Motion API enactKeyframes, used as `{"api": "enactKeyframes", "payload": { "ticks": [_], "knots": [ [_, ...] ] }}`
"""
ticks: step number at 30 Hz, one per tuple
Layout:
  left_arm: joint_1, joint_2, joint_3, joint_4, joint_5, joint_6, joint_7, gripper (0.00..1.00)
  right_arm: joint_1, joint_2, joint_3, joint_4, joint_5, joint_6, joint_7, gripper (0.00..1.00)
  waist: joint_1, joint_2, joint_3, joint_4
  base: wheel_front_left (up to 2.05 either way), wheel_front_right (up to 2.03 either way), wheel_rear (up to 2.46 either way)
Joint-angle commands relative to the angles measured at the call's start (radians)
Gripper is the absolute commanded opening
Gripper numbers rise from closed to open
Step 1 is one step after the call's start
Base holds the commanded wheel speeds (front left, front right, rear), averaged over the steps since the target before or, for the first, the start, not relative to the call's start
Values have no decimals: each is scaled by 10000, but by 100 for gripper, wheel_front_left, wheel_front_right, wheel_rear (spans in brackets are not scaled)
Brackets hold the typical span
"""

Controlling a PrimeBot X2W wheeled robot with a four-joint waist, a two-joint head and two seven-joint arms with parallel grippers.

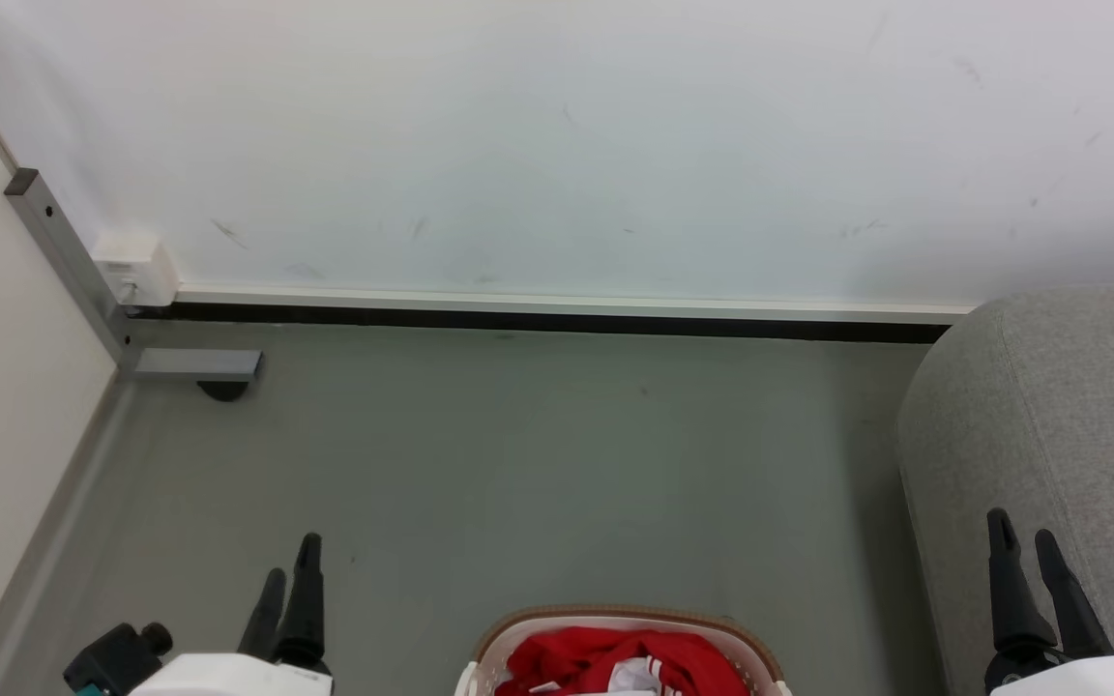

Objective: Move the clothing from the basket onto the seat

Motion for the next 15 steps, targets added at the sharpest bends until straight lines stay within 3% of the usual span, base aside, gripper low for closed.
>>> {"api": "enactKeyframes", "payload": {
  "ticks": [1,15],
  "knots": [
    [-126,100,4,-133,485,69,-119,100,0,-143,8,-79,-420,-6,-120,100,0,0,-3,4,0,0,0],
    [91,537,-506,-399,2919,517,-578,100,32,-110,-51,403,-2726,-8,-565,100,0,0,-6,39,0,0,0]
  ]
}}
